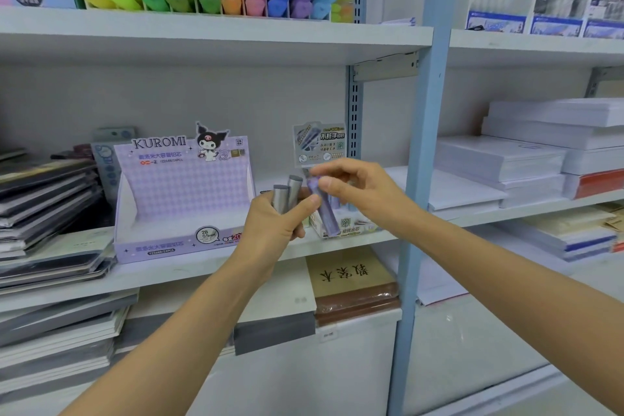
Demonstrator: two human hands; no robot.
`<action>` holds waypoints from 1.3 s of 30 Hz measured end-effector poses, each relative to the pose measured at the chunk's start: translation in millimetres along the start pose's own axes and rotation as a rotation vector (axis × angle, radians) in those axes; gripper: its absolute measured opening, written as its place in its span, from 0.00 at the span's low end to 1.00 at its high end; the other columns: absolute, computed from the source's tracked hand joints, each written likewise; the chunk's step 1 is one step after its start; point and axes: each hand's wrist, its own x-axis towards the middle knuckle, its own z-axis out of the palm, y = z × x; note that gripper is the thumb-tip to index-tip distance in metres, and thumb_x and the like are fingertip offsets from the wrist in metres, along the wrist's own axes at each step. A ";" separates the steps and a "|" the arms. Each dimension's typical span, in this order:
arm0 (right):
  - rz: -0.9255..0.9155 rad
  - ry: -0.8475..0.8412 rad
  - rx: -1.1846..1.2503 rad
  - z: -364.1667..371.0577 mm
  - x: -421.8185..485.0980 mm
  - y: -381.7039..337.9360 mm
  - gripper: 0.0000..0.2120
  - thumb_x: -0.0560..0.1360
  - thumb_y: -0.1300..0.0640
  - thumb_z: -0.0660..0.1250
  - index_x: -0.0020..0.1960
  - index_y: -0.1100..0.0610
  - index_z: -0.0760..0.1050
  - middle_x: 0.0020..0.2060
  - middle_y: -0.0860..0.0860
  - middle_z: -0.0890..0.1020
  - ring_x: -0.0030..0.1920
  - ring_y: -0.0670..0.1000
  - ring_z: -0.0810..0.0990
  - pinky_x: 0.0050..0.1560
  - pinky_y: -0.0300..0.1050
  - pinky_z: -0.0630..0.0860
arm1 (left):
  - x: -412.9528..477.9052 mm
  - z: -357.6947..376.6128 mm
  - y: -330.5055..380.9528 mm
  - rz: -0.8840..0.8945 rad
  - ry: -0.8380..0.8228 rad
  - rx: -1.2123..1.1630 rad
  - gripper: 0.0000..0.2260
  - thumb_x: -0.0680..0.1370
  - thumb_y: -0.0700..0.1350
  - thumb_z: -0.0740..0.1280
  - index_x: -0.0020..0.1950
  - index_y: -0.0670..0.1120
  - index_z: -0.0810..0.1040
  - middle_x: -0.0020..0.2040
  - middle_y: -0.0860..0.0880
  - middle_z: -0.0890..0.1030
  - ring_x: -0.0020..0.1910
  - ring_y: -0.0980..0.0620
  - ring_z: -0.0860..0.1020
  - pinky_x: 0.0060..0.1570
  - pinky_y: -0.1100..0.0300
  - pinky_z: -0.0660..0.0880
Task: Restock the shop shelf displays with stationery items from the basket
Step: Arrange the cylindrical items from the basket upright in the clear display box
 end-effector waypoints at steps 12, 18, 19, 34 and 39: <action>0.005 0.216 -0.245 -31.8 29.9 41.5 0.09 0.77 0.62 0.68 0.57 0.58 0.79 0.47 0.50 0.82 0.48 0.48 0.80 0.51 0.33 0.76 | 21.3 -4.1 -17.5 -0.173 -0.130 -0.066 0.08 0.82 0.41 0.62 0.52 0.40 0.79 0.35 0.48 0.80 0.32 0.53 0.75 0.33 0.62 0.68; -0.034 0.092 -0.413 -26.5 27.3 63.6 0.10 0.78 0.60 0.66 0.58 0.57 0.80 0.50 0.49 0.83 0.52 0.49 0.80 0.55 0.43 0.75 | 24.0 -1.3 -28.4 -0.197 -0.236 -0.091 0.12 0.82 0.45 0.62 0.65 0.44 0.75 0.35 0.48 0.79 0.30 0.53 0.77 0.26 0.65 0.70; -0.040 0.067 -0.419 -29.4 28.0 64.4 0.10 0.78 0.60 0.66 0.58 0.56 0.80 0.50 0.49 0.83 0.52 0.49 0.79 0.54 0.42 0.74 | 24.5 -1.2 -30.6 -0.195 -0.251 -0.083 0.13 0.82 0.45 0.62 0.65 0.44 0.74 0.34 0.49 0.78 0.29 0.54 0.74 0.24 0.66 0.67; 0.014 0.166 -0.570 -23.7 27.2 76.2 0.09 0.76 0.53 0.69 0.55 0.52 0.82 0.58 0.49 0.77 0.62 0.48 0.68 0.66 0.50 0.66 | 23.3 -2.3 -31.4 -0.226 -0.263 -0.050 0.11 0.80 0.37 0.63 0.62 0.37 0.73 0.29 0.48 0.70 0.26 0.55 0.64 0.24 0.66 0.61; -0.070 -0.017 -0.111 -22.6 19.4 41.8 0.15 0.78 0.57 0.66 0.64 0.53 0.77 0.59 0.50 0.79 0.55 0.46 0.79 0.58 0.40 0.76 | 20.3 2.6 -25.7 -0.203 -0.302 0.011 0.14 0.79 0.39 0.65 0.62 0.34 0.71 0.30 0.46 0.72 0.25 0.55 0.66 0.23 0.66 0.63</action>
